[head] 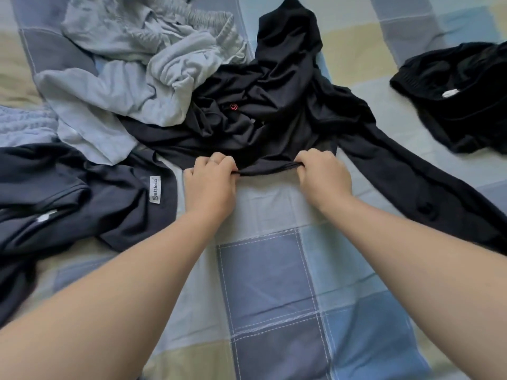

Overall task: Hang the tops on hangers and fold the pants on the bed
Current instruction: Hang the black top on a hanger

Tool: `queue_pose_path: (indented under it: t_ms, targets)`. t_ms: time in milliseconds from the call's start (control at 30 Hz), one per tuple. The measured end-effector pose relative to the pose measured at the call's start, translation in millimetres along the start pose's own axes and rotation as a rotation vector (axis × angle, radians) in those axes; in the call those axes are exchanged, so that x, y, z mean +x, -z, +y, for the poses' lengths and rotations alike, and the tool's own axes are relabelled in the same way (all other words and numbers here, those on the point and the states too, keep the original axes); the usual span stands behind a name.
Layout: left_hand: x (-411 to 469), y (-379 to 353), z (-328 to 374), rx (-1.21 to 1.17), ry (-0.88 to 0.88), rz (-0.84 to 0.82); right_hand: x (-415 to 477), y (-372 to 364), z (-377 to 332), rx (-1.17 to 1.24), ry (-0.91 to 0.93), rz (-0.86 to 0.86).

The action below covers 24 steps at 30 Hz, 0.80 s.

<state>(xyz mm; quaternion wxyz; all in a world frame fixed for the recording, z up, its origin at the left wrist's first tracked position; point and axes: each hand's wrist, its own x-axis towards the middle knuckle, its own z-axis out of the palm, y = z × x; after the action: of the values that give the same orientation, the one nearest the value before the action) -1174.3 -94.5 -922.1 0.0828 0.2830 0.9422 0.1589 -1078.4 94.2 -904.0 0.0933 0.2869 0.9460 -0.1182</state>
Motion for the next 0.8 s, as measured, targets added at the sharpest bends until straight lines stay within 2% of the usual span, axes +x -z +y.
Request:
queue_pose_path:
  t_ms: [233, 400, 500, 600, 800]
  targets:
    - [-84.6, 16.3, 14.8, -0.067, 0.077, -0.232, -94.3, 13.2, 16.0, 0.032, 0.014, -0.124]
    - [-170.0, 39.8, 51.8, -0.027, 0.123, -0.575, -185.1, 40.5, 30.1, 0.033, -0.034, -0.252]
    - [-219.0, 61.4, 86.6, -0.063, 0.167, -0.694, -241.3, 67.1, 44.8, 0.03, -0.061, -0.277]
    - [-262.5, 90.4, 128.0, -0.09, 0.206, -0.691, -293.2, 98.8, 65.8, 0.067, -0.092, -0.279]
    - [-340.0, 173.4, 216.0, -0.193, 0.271, -0.549, -390.9, 186.5, 107.0, 0.227, -0.109, -0.313]
